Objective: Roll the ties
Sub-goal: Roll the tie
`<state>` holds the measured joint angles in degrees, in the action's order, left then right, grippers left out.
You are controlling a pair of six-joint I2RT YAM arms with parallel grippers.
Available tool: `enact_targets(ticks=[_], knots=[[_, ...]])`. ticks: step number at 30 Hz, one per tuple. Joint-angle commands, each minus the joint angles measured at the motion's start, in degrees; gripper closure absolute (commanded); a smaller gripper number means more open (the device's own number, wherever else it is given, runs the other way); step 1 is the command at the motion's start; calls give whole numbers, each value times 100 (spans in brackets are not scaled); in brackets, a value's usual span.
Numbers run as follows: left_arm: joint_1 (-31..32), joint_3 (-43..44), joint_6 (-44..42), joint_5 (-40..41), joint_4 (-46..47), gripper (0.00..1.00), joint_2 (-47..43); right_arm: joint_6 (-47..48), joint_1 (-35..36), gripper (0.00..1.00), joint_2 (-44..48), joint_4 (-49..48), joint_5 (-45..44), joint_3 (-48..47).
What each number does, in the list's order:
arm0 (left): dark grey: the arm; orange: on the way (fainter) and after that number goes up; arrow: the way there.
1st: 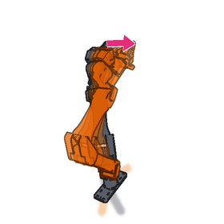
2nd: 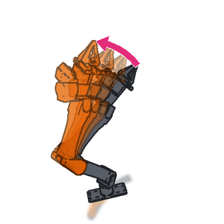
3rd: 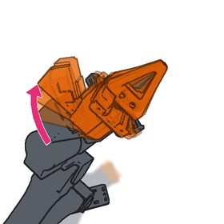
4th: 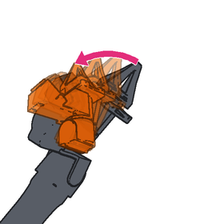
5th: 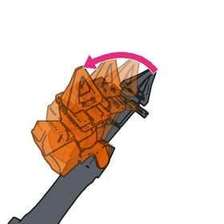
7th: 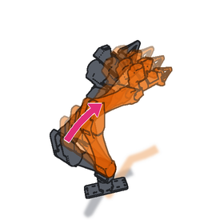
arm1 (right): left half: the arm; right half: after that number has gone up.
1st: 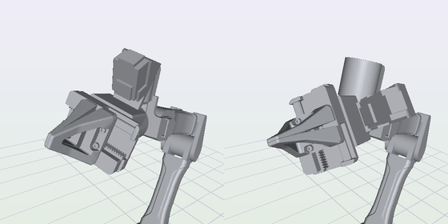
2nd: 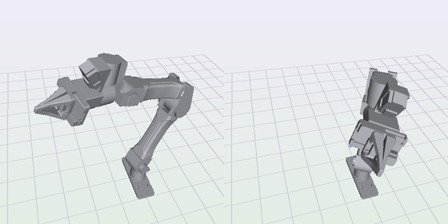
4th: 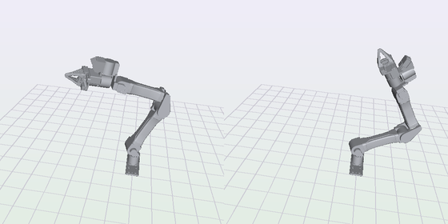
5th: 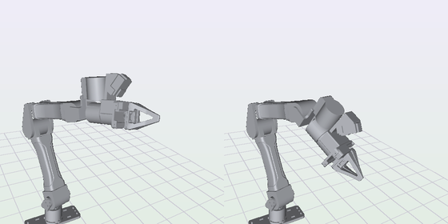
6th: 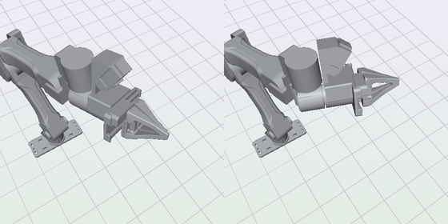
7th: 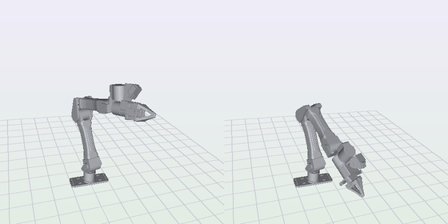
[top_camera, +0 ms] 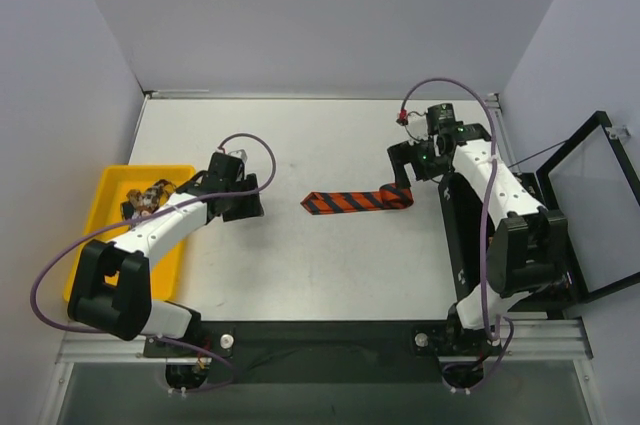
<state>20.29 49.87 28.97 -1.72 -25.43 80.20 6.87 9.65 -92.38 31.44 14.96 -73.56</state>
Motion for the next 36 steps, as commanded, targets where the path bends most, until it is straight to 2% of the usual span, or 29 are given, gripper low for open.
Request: enact_targets(ticks=[1,2,4,7,8,11,15,19,22,25,26,31,36], knots=[[-8,225,-392,101,161,39,-145,2631,142,14,-42,1151,288,-772],[-8,234,-418,127,135,39,-154,2965,186,10,-148,1632,271,-922],[-8,182,-489,284,100,39,-216,3598,335,10,-464,1900,43,-1369],[-26,94,-515,470,47,39,-295,4004,397,10,-869,2190,34,-1783],[-34,76,-507,523,30,39,-321,4058,519,2,-957,2295,-106,-1819],[-61,32,-515,506,-41,39,-374,4182,670,1,-1361,2446,-608,-1951],[27,154,-411,357,29,39,-383,3849,512,4,-1547,2376,164,-2084],[562,506,-138,444,222,39,-67,3050,459,4,-1231,1946,402,-1996],[1081,857,196,523,424,39,407,2110,380,0,-1002,1445,526,-1969],[1520,1217,337,611,565,39,934,1624,205,0,-756,1093,508,-1750],[1695,1314,337,646,600,39,1188,1737,187,0,-642,1040,517,-1663],[1838,1702,346,558,504,39,1595,3684,405,0,-465,1293,79,-1109],[1803,1491,39,927,232,39,1235,4216,476,0,-1132,1997,-327,-1687]])
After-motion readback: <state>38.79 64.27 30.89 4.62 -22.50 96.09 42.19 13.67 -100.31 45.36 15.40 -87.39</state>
